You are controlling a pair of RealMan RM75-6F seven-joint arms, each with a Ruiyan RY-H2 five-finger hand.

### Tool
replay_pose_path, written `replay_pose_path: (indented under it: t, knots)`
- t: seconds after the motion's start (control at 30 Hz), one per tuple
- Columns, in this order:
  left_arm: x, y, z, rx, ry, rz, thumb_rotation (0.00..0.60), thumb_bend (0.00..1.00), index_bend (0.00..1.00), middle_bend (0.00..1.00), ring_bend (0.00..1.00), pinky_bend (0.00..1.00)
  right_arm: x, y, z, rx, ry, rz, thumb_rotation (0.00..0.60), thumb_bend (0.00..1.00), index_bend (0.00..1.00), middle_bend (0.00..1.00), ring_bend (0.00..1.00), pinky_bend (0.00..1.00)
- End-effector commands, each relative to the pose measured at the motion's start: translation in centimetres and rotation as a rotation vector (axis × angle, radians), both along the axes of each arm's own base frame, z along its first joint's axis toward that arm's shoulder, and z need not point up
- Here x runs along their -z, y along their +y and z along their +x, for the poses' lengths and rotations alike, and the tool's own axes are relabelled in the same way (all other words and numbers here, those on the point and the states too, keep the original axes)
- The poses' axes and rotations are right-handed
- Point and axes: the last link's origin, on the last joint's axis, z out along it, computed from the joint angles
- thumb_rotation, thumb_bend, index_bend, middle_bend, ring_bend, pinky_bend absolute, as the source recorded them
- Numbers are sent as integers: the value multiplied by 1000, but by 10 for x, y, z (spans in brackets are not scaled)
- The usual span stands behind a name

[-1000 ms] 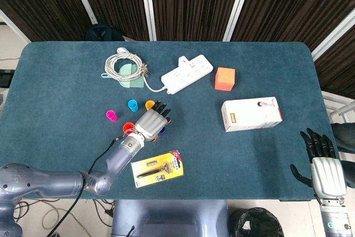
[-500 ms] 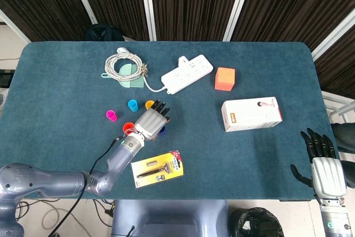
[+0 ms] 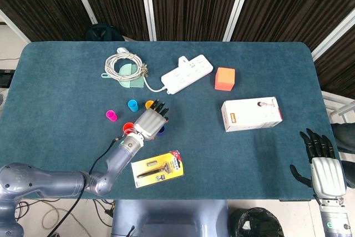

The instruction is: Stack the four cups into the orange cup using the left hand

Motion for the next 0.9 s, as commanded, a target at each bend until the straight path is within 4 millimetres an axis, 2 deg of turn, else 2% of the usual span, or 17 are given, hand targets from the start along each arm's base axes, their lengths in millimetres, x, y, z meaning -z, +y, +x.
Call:
replay_pose_path:
  t: [0.03,0.17,0.33,0.47,0.6,0.73,0.9]
  knots:
    - [-5,0,2,3,-14,4,600,309,434,131,0,0,0,0,0,0,0,0,600,344,88,44,87,36]
    - [-21,0,13,34,-56,26,600,306,390,131,0,0,1,0,0,0,3,0,600,343,89,44,88,36]
    - [-51,-4,22,75,-89,57,600,305,394,131,0,0,2,0,0,0,5,3,600,343,89,44,87,36]
    - [-75,-9,22,82,-98,69,600,305,403,131,0,0,3,0,1,-2,6,8,600,344,89,44,87,36]
    - [-97,-14,12,73,-95,77,600,305,406,133,0,0,3,1,2,-3,8,9,600,344,89,44,87,36]
    - [-111,-15,-2,42,-105,79,600,305,415,139,0,0,3,1,2,-2,9,7,600,343,89,44,87,36]
    - [-117,-15,-23,15,-96,68,600,306,423,143,0,0,2,1,2,2,10,4,600,343,89,44,87,36]
